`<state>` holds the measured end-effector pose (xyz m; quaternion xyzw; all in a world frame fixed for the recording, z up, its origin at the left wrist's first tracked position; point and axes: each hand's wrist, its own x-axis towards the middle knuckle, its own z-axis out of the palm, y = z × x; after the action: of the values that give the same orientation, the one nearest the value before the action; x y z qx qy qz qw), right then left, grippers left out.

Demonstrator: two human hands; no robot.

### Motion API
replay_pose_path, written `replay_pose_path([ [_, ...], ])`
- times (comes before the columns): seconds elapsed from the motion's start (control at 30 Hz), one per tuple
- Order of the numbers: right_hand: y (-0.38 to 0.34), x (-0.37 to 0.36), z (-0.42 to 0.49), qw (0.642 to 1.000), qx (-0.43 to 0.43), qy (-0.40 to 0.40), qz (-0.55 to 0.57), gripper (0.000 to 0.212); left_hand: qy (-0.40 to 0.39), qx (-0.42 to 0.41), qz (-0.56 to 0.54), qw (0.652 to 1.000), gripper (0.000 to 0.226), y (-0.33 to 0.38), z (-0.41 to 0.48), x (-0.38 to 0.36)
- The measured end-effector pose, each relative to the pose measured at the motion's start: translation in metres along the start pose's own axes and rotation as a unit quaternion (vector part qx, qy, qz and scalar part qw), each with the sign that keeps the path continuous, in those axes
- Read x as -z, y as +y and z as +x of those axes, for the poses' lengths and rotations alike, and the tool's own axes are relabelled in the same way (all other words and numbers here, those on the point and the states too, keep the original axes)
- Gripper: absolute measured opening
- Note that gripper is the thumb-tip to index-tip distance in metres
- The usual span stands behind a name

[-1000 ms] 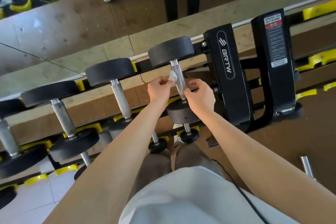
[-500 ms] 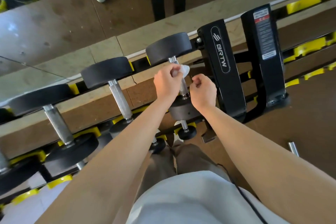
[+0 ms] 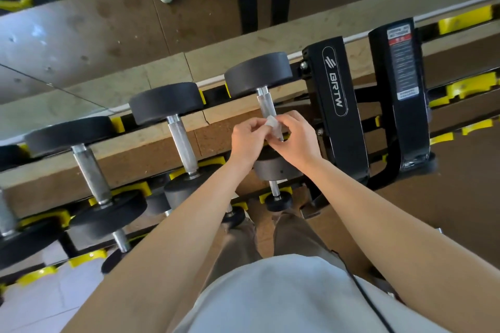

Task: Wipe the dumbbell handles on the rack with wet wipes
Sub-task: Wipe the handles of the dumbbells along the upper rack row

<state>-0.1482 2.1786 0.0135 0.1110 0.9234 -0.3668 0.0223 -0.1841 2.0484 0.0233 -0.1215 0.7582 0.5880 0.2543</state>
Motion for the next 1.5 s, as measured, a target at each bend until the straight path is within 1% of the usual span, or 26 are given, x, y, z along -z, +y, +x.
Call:
replay_pose_path([
  [0.07, 0.000, 0.001, 0.007, 1.000, 0.004, -0.014, 0.016, 0.027, -0.015, -0.008, -0.041, 0.999, 0.011, 0.002, -0.007, 0.004],
  [0.1, -0.002, 0.004, 0.011, 1.000, -0.007, -0.015, 0.021, 0.022, -0.007, -0.011, -0.058, 0.998, 0.012, 0.001, -0.010, 0.006],
  [0.2, -0.008, 0.017, 0.033, 0.994, -0.075, 0.042, 0.061, 0.011, 0.062, 0.019, -0.083, 0.994, 0.015, -0.007, -0.010, 0.013],
  [0.27, -0.012, 0.026, 0.052, 0.987, -0.118, 0.061, 0.093, 0.011, 0.075, 0.044, -0.053, 0.995, 0.020, -0.011, -0.009, 0.015],
  [0.33, -0.015, 0.025, 0.064, 0.985, -0.134, 0.006, 0.112, 0.003, 0.050, 0.053, -0.019, 0.997, 0.030, -0.012, -0.009, 0.011],
  [0.4, -0.019, 0.020, 0.062, 0.985, -0.133, -0.049, 0.103, 0.030, 0.039, 0.052, -0.006, 0.998, 0.034, -0.013, -0.006, 0.006],
  [0.43, -0.015, 0.017, 0.057, 0.986, -0.130, -0.063, 0.083, 0.040, 0.035, 0.049, -0.002, 0.998, 0.034, -0.014, -0.005, 0.003],
  [0.47, -0.011, 0.017, 0.050, 0.986, -0.127, -0.078, 0.069, 0.044, 0.028, 0.046, 0.002, 0.999, 0.034, -0.015, -0.004, 0.001],
  [0.5, -0.003, 0.018, 0.043, 0.987, -0.120, -0.097, 0.047, 0.042, 0.024, 0.042, 0.006, 0.999, 0.034, -0.015, -0.003, -0.002],
  [0.6, 0.018, 0.030, 0.030, 0.972, -0.117, -0.200, -0.027, 0.015, 0.033, 0.035, 0.018, 0.999, 0.035, -0.016, -0.002, -0.007],
  [0.63, 0.023, 0.032, 0.031, 0.968, -0.123, -0.218, -0.036, 0.014, 0.036, 0.034, 0.019, 0.999, 0.036, -0.016, -0.002, -0.007],
  [0.67, 0.025, 0.035, 0.034, 0.968, -0.134, -0.209, -0.029, 0.015, 0.036, 0.036, 0.017, 0.999, 0.036, -0.016, -0.001, -0.007],
  [0.7, 0.025, 0.037, 0.040, 0.971, -0.158, -0.177, -0.002, 0.017, 0.035, 0.040, 0.014, 0.999, 0.036, -0.016, -0.001, -0.007],
  [0.77, 0.019, 0.040, 0.056, 0.970, -0.217, -0.078, 0.076, 0.023, 0.032, 0.056, 0.000, 0.998, 0.035, -0.016, -0.001, -0.006],
  [0.8, 0.014, 0.041, 0.063, 0.966, -0.232, -0.043, 0.108, 0.024, 0.035, 0.062, -0.007, 0.997, 0.034, -0.015, -0.002, -0.006],
  [0.87, 0.006, 0.037, 0.071, 0.959, -0.238, -0.024, 0.150, 0.024, 0.047, 0.069, -0.011, 0.996, 0.033, -0.013, -0.004, -0.007],
  [0.93, 0.002, 0.031, 0.069, 0.962, -0.223, -0.063, 0.145, 0.020, 0.054, 0.067, -0.019, 0.996, 0.031, -0.011, -0.005, -0.008],
  [1.0, 0.001, 0.030, 0.056, 0.962, -0.200, -0.141, 0.120, 0.016, 0.056, 0.059, -0.019, 0.996, 0.029, -0.010, -0.005, -0.007],
  [1.13, 0.020, 0.038, 0.039, 0.955, -0.144, -0.258, 0.002, 0.010, 0.061, 0.058, -0.015, 0.996, 0.028, -0.006, -0.003, -0.004],
  [1.17, 0.027, 0.041, 0.039, 0.954, -0.147, -0.262, -0.007, 0.007, 0.063, 0.062, -0.011, 0.996, 0.028, -0.005, -0.002, -0.003],
  [1.23, 0.034, 0.044, 0.043, 0.954, -0.199, -0.219, 0.041, 0.009, 0.068, 0.066, -0.012, 0.995, 0.028, -0.004, 0.001, 0.000],
  [1.3, 0.034, 0.049, 0.052, 0.937, -0.278, -0.146, 0.156, 0.020, 0.082, 0.072, -0.016, 0.994, 0.025, -0.003, 0.008, 0.004],
  [1.33, 0.032, 0.051, 0.058, 0.918, -0.311, -0.112, 0.218, 0.023, 0.091, 0.078, -0.019, 0.993, 0.023, -0.002, 0.012, 0.006],
  [1.4, 0.027, 0.056, 0.070, 0.877, -0.353, -0.058, 0.320, 0.022, 0.108, 0.093, -0.038, 0.989, 0.020, 0.002, 0.020, 0.009],
  [1.43, 0.025, 0.058, 0.075, 0.852, -0.368, -0.044, 0.370, 0.024, 0.112, 0.094, -0.050, 0.988, 0.019, 0.005, 0.023, 0.010],
  [1.5, 0.013, 0.061, 0.079, 0.803, -0.378, -0.059, 0.457, 0.029, 0.119, 0.082, -0.072, 0.987, 0.015, 0.012, 0.026, 0.010],
])
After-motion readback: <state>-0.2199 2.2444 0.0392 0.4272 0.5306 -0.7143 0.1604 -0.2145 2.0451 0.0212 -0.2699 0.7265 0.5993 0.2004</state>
